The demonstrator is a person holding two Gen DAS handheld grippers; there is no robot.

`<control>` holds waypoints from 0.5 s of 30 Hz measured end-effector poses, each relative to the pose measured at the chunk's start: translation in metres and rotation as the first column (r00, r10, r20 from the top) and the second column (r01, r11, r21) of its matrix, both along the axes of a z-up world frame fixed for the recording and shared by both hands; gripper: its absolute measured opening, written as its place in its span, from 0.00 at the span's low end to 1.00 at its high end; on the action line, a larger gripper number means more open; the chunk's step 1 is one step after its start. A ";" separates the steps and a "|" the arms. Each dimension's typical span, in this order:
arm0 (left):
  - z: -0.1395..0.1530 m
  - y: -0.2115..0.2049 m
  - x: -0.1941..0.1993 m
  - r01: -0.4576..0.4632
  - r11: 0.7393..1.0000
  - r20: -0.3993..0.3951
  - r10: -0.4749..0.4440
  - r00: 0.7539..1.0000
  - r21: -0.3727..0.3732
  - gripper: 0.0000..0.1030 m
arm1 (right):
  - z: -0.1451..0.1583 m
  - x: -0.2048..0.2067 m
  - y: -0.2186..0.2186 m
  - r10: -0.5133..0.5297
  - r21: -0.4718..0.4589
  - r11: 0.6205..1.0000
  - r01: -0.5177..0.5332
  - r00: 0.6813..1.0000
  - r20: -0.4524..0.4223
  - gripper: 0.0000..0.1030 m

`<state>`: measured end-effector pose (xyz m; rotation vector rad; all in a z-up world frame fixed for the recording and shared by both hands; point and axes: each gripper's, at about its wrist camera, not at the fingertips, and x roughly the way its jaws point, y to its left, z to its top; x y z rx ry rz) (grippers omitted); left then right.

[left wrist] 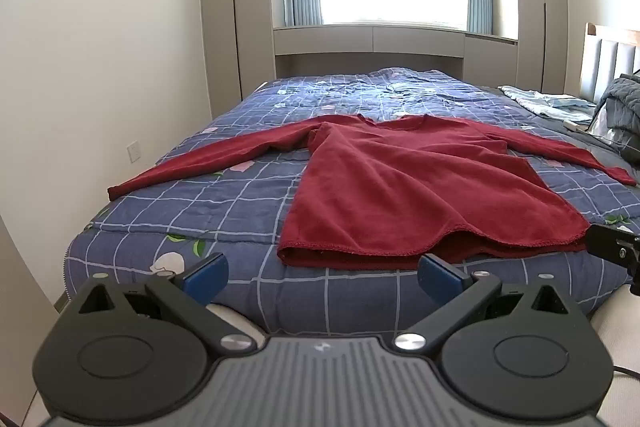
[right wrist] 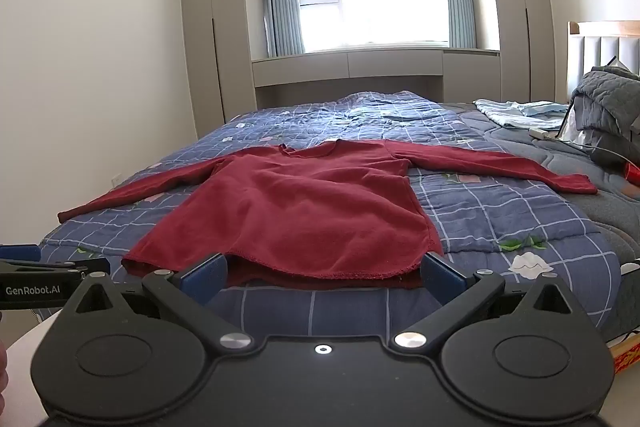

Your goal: Fold small clothes

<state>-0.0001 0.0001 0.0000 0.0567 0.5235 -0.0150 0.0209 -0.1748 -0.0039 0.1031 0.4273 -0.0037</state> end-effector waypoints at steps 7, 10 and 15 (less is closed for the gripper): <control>0.000 0.000 0.000 -0.001 1.000 -0.003 0.001 1.000 0.003 1.00 | 0.000 0.000 0.000 0.000 0.001 1.000 0.000 1.000 0.000 1.00; 0.000 0.000 0.000 0.000 1.000 -0.002 0.000 1.000 0.004 1.00 | 0.000 0.000 0.000 0.000 0.001 1.000 0.000 1.000 0.001 1.00; 0.000 0.000 0.000 0.002 1.000 -0.003 -0.001 1.000 0.004 1.00 | 0.000 0.000 -0.001 0.000 0.001 1.000 0.000 1.000 0.000 1.00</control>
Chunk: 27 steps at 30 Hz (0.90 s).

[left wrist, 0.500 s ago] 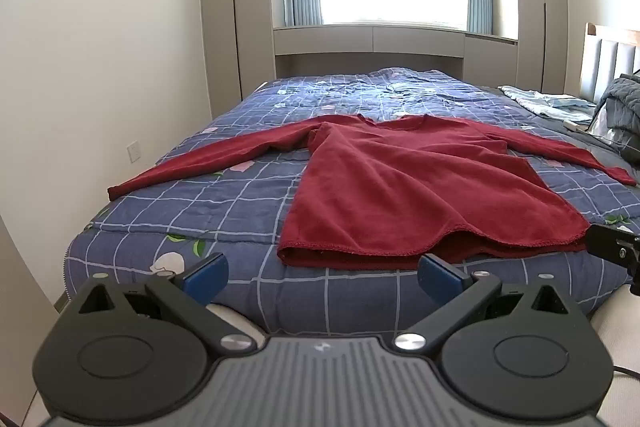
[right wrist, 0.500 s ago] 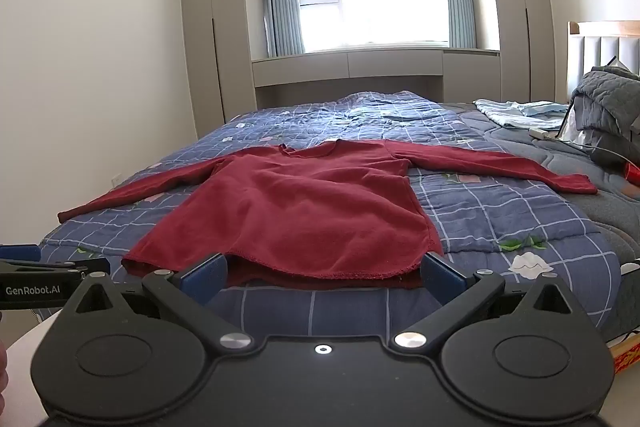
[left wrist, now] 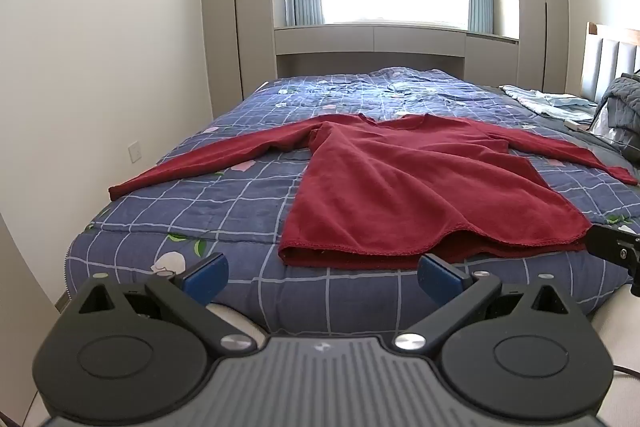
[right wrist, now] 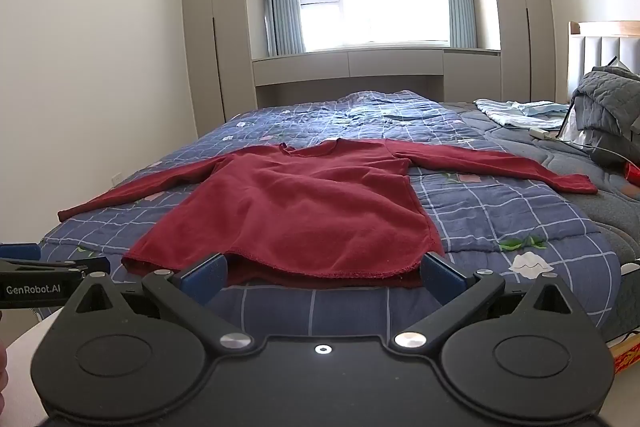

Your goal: Fold small clothes

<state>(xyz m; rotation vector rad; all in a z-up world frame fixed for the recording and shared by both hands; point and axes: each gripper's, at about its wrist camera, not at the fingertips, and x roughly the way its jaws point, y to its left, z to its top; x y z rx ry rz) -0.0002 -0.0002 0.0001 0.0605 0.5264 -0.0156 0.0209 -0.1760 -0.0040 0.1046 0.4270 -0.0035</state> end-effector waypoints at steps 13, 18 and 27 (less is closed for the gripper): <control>0.000 0.000 0.000 0.001 1.000 -0.002 -0.001 1.000 0.000 1.00 | 0.000 0.000 0.001 0.000 -0.002 1.000 0.000 1.000 0.000 1.00; 0.000 0.000 0.000 0.001 1.000 -0.002 -0.001 1.000 0.000 1.00 | 0.000 0.001 0.000 0.000 -0.001 1.000 0.000 1.000 -0.001 1.00; -0.002 0.001 0.001 -0.001 1.000 -0.004 0.001 1.000 0.000 1.00 | -0.001 0.001 0.000 0.000 -0.001 1.000 0.000 1.000 -0.001 1.00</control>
